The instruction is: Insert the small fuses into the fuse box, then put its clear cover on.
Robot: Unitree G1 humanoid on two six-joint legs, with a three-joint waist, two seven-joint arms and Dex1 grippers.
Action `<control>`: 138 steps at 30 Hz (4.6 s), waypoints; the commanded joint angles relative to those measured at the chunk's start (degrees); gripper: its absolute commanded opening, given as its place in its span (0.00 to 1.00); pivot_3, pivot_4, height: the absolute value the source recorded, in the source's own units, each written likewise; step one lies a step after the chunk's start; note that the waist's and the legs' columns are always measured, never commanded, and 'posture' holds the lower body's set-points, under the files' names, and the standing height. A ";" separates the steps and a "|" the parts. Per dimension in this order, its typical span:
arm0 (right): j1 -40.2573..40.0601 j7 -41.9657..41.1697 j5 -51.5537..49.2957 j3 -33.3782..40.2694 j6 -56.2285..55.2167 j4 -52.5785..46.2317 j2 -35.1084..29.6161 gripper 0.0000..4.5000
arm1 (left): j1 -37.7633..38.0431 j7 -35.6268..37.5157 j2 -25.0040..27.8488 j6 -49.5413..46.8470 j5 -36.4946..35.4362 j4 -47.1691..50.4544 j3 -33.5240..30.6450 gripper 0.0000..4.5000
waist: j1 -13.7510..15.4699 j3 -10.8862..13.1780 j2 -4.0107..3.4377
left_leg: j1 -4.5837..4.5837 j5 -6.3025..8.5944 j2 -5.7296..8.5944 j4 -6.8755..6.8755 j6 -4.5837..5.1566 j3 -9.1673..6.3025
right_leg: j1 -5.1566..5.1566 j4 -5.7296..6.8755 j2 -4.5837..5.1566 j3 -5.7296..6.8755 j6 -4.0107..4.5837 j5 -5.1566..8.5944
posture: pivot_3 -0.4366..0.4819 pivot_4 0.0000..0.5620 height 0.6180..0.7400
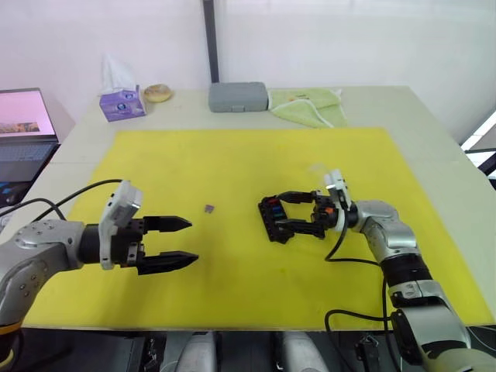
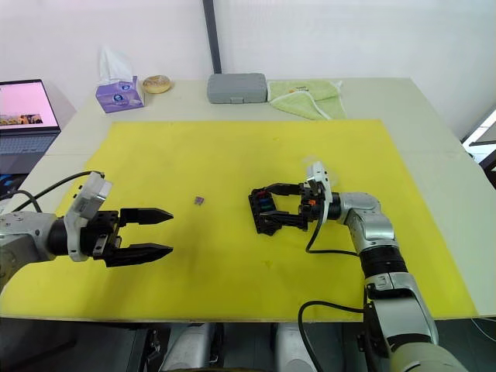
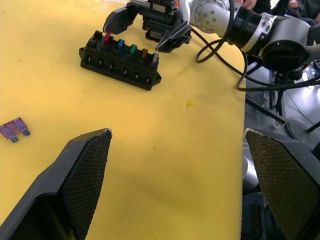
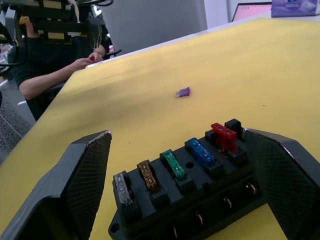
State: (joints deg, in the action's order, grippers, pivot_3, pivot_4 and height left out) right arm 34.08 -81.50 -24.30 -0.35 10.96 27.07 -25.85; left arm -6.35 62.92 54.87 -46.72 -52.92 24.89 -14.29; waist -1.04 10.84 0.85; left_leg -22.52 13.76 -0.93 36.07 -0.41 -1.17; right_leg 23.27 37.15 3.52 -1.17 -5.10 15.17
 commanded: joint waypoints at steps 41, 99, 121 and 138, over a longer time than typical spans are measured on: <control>7.63 1.00 10.17 -5.48 -4.10 6.41 -1.32 0.01 | -3.88 -0.86 -6.99 7.50 7.72 -4.84 3.42 1.00 | -0.09 0.00 0.01 | -0.02 0.00 0.00 0.01 0.00 0.01 | 0.02 0.00 0.00 0.00 -0.01 -0.01 | 0.48 0.27 1.00; -36.23 31.80 -17.92 29.01 30.67 -47.30 -15.69 0.99 | -17.34 4.61 -10.14 24.59 25.45 -44.36 4.02 1.00 | 0.15 -0.01 0.04 | -0.13 0.01 0.00 0.03 0.01 0.09 | 0.08 -0.05 0.02 -0.03 -0.04 -0.01 | 0.48 0.27 1.00; -40.07 77.42 -9.39 -0.66 42.82 -78.54 8.00 0.99 | -13.55 1.46 -9.89 10.69 17.05 -16.34 3.89 1.00 | 0.09 -0.06 0.08 | -0.68 -0.05 0.04 0.16 -0.09 -0.40 | 0.44 -0.01 0.06 0.13 -0.03 -0.01 | 0.48 0.27 1.00; -37.77 81.57 3.28 -9.87 36.75 -70.92 15.03 0.79 | -14.04 2.50 -9.56 12.14 18.78 -19.40 5.44 1.00 | 0.05 -0.07 0.08 | -0.71 -0.05 0.04 0.16 -0.08 -0.25 | 0.52 0.06 -0.01 0.15 -0.04 -0.01 | 0.48 0.27 1.00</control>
State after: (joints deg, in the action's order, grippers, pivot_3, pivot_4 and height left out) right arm -3.90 0.67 -21.31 -9.63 48.48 -42.95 -11.04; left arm -20.32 65.23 44.41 -35.54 -34.24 4.85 -8.10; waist -0.99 10.77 0.92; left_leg -23.23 13.71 -0.89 36.23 -0.49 -1.42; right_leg 23.79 37.20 3.50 -1.01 -5.14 15.16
